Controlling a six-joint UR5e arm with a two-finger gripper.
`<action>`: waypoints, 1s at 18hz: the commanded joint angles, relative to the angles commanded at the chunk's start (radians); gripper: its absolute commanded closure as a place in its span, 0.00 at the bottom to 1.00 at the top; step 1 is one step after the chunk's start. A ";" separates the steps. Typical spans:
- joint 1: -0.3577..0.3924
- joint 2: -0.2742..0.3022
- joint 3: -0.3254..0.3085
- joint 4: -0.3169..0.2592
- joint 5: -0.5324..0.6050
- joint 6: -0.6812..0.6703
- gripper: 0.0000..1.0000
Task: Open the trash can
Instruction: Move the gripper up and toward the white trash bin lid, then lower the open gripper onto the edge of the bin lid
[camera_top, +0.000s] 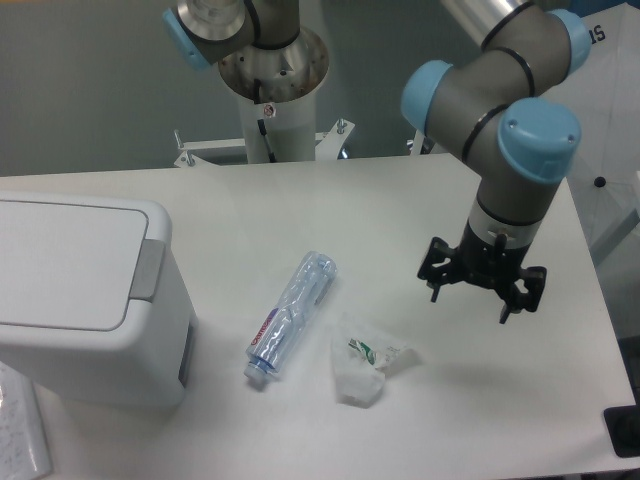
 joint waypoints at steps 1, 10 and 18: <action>-0.001 0.002 0.000 0.000 -0.017 -0.003 0.00; 0.002 0.090 -0.066 0.017 -0.210 -0.138 0.00; -0.101 0.193 -0.095 0.018 -0.284 -0.331 0.00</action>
